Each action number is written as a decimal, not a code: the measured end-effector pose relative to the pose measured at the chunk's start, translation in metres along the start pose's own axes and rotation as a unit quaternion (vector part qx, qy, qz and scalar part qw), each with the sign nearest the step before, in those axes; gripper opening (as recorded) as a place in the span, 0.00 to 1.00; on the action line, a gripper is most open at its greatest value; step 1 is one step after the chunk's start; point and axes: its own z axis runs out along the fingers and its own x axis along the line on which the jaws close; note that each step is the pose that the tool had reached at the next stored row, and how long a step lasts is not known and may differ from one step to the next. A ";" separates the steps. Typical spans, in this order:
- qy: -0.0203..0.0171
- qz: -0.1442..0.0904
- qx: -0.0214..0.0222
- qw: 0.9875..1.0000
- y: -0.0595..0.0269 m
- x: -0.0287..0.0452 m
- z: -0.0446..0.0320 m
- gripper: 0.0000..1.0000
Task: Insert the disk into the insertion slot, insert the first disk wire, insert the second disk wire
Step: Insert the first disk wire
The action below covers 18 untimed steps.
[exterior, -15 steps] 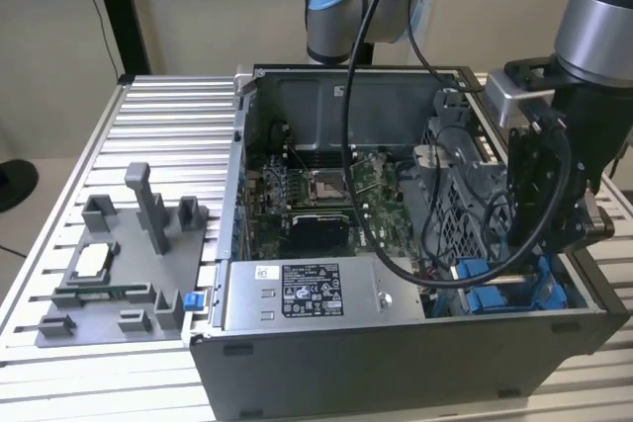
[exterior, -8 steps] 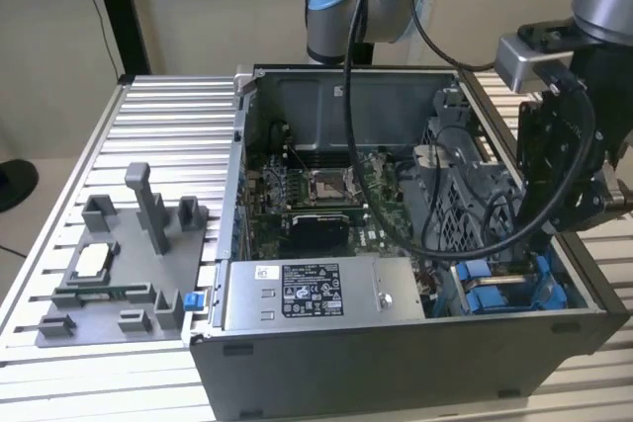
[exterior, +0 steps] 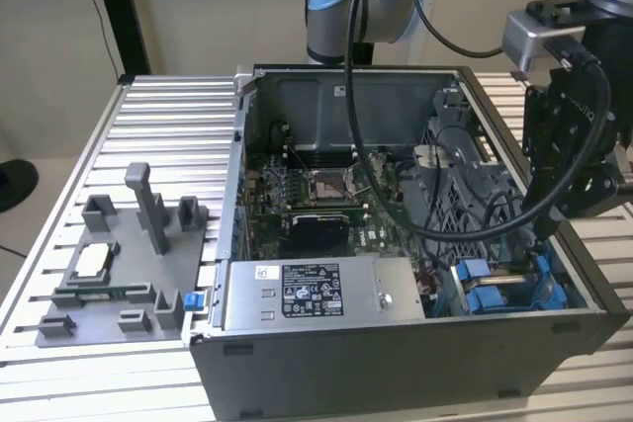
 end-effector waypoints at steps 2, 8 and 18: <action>0.000 0.000 0.000 1.000 0.0000 0.0000 -0.0003 1.00; 0.000 0.000 0.000 1.000 0.0000 0.0001 -0.0007 1.00; 0.001 -0.001 -0.015 1.000 -0.0195 -0.0013 0.0006 1.00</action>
